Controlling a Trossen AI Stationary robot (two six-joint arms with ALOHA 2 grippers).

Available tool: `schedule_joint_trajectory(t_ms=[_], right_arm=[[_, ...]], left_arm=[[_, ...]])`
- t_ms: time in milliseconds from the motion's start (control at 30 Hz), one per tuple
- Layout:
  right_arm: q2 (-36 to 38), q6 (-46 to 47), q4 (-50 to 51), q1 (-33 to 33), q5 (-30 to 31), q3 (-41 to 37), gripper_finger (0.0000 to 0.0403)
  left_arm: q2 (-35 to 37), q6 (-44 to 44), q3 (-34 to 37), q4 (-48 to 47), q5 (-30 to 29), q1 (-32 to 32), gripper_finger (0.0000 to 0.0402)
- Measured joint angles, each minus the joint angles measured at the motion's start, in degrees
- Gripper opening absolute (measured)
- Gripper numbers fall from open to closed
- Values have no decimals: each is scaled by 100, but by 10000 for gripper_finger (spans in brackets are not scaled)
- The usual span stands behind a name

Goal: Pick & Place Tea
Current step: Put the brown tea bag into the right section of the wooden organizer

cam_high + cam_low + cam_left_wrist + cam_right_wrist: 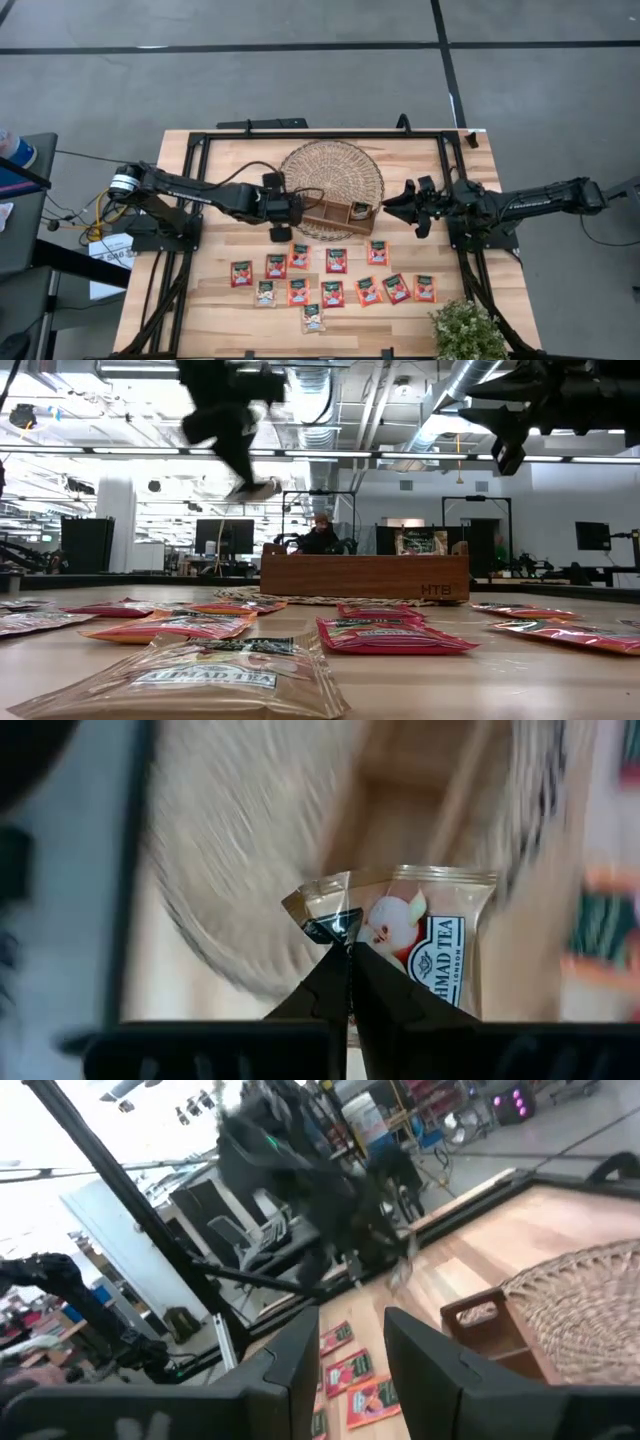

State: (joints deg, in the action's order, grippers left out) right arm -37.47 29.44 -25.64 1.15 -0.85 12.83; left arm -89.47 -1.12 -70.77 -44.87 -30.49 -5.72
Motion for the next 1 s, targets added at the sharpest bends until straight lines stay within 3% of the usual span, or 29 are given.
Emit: schedule_joint_trajectory(t_ms=[267,467,700,1000], right_arm=[[-1055,69,-10,-13,-79,762,115],[-1761,71,-8,-47,-159,1335,170],[-2669,219,0,-438,-218,1994,239],[-3653,-72,-7,-727,-608,2773,236]], left_arm=[[-97,1569,-850,915,-927,-191,0],[-300,2478,-891,1584,-1179,-322,0],[-439,2888,-891,1999,-1366,-406,0],[-437,3094,-893,1914,-1581,-402,0]])
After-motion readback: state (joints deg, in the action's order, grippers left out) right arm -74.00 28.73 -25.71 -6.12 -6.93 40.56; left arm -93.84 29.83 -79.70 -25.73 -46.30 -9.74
